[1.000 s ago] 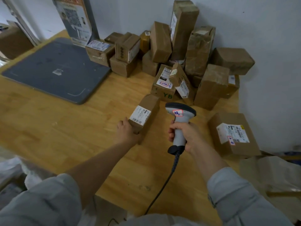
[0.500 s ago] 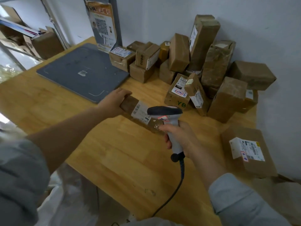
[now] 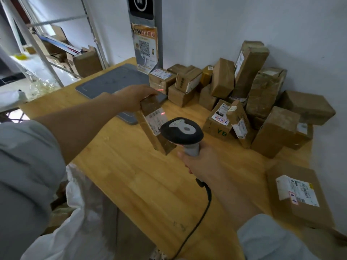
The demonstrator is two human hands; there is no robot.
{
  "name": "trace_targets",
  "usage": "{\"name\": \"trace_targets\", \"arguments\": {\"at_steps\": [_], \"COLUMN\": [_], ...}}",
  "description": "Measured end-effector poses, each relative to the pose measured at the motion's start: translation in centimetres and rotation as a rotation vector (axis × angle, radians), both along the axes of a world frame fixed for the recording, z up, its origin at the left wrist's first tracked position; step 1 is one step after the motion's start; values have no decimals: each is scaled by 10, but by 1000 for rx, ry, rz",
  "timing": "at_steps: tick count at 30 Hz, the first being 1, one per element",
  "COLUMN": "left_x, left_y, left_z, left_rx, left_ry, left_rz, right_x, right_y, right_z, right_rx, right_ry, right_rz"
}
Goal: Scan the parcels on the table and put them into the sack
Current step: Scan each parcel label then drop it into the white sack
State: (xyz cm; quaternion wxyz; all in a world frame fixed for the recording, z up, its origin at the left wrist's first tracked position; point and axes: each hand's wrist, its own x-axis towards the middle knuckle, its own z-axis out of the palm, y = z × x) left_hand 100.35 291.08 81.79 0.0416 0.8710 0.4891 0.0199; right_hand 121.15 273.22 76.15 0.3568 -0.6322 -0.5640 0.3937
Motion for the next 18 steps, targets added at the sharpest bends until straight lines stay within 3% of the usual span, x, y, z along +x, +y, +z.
{"name": "trace_targets", "arguments": {"at_steps": [18], "left_x": [-33], "left_y": [-22], "left_z": [9], "left_rx": [65], "left_ry": [20], "left_rz": [66], "right_x": [-24], "right_y": [-19], "right_z": [17], "right_rx": [104], "right_ry": [-81], "right_rz": [63]}}
